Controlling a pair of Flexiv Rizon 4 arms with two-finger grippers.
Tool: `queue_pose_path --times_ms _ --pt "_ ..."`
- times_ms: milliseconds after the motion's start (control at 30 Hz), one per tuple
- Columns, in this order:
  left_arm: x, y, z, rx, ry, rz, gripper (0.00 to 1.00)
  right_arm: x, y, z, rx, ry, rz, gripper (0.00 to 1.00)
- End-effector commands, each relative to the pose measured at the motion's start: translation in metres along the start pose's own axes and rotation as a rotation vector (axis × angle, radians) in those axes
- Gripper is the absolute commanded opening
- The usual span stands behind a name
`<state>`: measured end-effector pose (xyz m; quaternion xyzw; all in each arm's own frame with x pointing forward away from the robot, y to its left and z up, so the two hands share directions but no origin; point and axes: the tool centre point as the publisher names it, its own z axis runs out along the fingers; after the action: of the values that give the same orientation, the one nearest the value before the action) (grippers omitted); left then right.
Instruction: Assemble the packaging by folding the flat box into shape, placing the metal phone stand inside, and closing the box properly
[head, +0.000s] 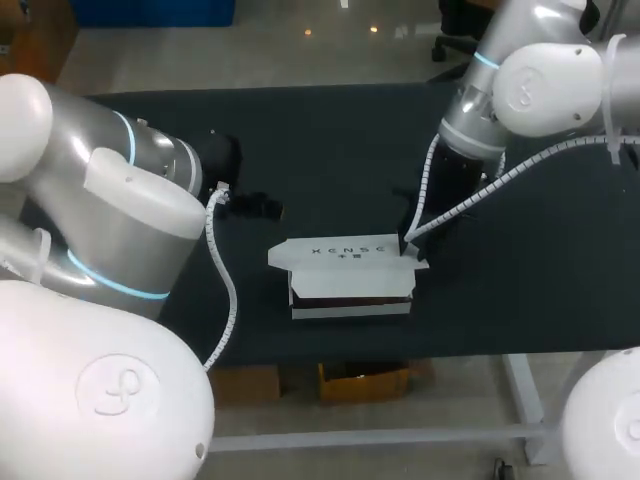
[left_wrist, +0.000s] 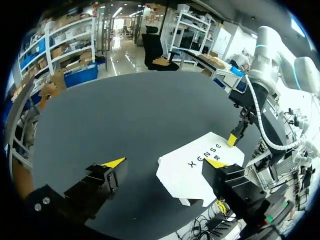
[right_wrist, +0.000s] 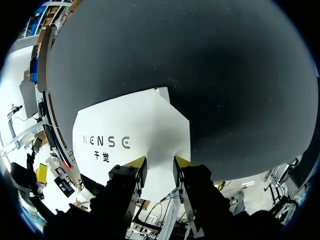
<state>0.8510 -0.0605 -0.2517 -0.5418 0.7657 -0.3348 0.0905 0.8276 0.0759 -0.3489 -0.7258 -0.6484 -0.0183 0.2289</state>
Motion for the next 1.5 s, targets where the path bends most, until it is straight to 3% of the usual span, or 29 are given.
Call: queue_pose_path --times_ms 33,600,800,1067,1167,1500 --pt "0.008 -0.006 0.002 -0.501 -0.060 -0.097 1.00 -0.001 -0.001 0.001 -0.004 -0.002 -0.001 0.32" --pt "0.008 -0.006 0.002 -0.501 -0.060 -0.097 1.00 0.003 -0.002 0.000 -0.014 -0.005 -0.009 0.31" --pt "0.021 0.001 0.012 -0.603 -0.036 -0.245 1.00 0.002 -0.003 0.000 -0.016 -0.006 -0.006 0.30" --pt "0.033 0.016 0.021 -0.635 0.020 -0.309 1.00 0.003 -0.003 0.003 -0.011 -0.004 -0.008 0.30" --pt "0.035 0.014 0.023 -0.717 0.039 -0.394 1.00 0.003 -0.003 0.004 -0.011 -0.005 -0.009 0.30" --pt "0.034 0.010 0.025 -0.736 0.032 -0.388 1.00 0.003 -0.003 0.004 -0.013 -0.002 -0.012 0.30"
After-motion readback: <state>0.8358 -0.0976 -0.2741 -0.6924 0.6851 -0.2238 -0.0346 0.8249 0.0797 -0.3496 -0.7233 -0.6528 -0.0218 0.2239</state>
